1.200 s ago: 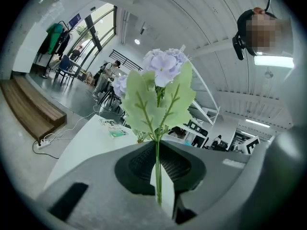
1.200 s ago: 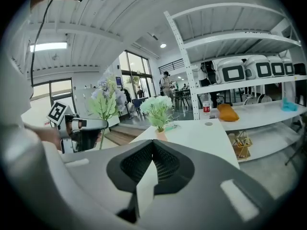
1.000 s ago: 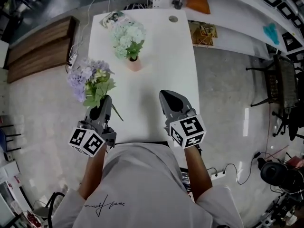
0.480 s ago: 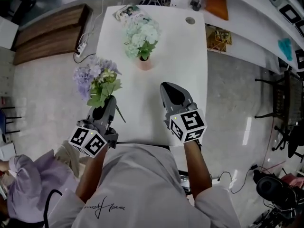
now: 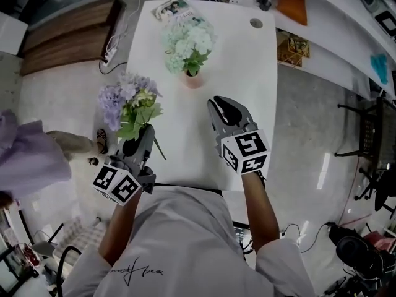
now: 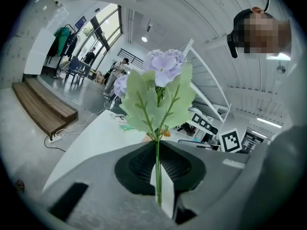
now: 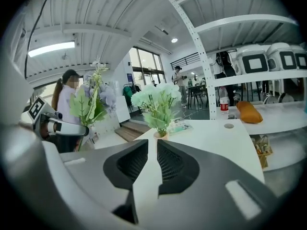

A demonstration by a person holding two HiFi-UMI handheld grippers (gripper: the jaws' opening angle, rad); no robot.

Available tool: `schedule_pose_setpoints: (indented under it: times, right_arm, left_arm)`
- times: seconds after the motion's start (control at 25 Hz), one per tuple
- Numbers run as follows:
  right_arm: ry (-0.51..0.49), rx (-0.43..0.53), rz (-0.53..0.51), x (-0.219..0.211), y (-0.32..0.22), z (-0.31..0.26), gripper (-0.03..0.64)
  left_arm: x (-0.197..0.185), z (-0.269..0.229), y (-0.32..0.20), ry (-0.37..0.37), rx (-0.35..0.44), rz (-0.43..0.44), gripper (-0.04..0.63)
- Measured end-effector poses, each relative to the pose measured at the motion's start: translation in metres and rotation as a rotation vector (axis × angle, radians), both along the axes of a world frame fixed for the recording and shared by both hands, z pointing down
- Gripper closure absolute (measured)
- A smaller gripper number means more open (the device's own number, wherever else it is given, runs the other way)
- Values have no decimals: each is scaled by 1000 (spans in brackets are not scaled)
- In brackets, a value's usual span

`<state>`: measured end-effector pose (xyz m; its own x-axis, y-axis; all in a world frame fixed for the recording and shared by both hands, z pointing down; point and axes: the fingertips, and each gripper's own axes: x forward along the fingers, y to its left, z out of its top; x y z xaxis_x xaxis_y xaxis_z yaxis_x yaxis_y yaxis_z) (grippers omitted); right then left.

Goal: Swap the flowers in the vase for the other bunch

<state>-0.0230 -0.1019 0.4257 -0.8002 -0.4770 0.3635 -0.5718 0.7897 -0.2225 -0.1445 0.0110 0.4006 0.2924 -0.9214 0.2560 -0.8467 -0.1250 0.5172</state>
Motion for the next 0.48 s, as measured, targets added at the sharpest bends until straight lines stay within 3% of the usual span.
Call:
schedule_pose_setpoints:
  times: [0.48]
  right_arm:
    - [-24,-17,-40,-28,-19,12,541]
  left_arm:
    - [-6,4,3,-9,-26,-17,575]
